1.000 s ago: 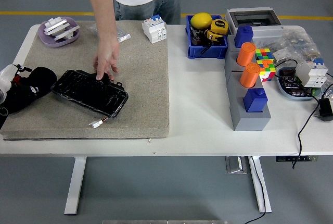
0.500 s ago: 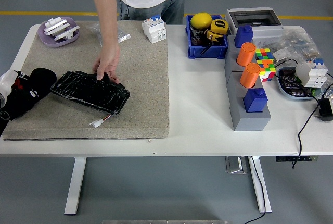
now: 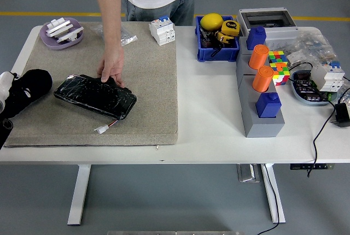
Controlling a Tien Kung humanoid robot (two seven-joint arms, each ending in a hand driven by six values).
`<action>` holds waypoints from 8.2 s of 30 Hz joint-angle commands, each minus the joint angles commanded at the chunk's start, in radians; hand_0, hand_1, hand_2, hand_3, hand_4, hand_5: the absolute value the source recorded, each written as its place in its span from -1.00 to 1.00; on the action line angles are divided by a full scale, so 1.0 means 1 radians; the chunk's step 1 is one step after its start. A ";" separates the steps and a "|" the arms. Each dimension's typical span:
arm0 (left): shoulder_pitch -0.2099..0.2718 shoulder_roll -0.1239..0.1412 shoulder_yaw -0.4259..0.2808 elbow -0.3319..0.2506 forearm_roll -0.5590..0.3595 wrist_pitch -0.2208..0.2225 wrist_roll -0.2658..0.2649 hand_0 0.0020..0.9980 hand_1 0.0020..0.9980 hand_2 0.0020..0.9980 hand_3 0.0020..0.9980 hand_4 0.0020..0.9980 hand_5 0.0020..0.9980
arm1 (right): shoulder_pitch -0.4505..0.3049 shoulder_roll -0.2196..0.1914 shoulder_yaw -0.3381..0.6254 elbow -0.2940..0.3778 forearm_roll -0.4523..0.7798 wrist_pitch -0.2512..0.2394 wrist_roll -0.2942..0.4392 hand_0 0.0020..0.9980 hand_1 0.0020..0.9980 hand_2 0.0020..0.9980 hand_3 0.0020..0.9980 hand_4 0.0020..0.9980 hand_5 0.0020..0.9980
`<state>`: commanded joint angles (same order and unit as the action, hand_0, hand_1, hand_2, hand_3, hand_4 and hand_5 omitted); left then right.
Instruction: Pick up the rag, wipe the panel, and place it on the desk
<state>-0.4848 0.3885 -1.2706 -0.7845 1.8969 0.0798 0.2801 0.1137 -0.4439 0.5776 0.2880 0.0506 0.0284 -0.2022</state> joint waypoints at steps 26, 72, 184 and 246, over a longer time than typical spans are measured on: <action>0.057 -0.030 0.103 -0.252 0.107 0.157 -0.018 -0.54 -0.04 0.25 0.01 -1.00 -1.00 | -0.003 0.007 0.013 -0.002 0.003 0.001 0.007 0.59 0.35 0.39 0.18 1.00 0.05; 0.192 -0.124 0.332 -0.505 0.191 0.215 0.021 -0.52 -0.06 0.19 -0.02 -1.00 -1.00 | -0.011 0.001 0.029 -0.006 0.001 0.010 0.012 0.58 0.34 0.39 0.18 1.00 0.05; 0.176 -0.090 0.388 -0.506 0.213 0.281 0.090 -0.43 -0.08 0.15 -0.03 -1.00 -1.00 | -0.011 -0.002 0.039 -0.006 -0.007 0.007 0.009 0.58 0.34 0.39 0.18 1.00 0.06; 0.157 -0.079 0.333 -0.424 0.226 0.294 0.105 -0.40 -0.07 0.15 -0.01 -1.00 -1.00 | -0.015 -0.003 0.046 -0.005 -0.011 0.008 0.008 0.58 0.35 0.39 0.18 1.00 0.06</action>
<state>-0.3277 0.3097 -0.9373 -1.2084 2.1227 0.3738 0.3854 0.0985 -0.4466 0.6239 0.2826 0.0400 0.0364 -0.1943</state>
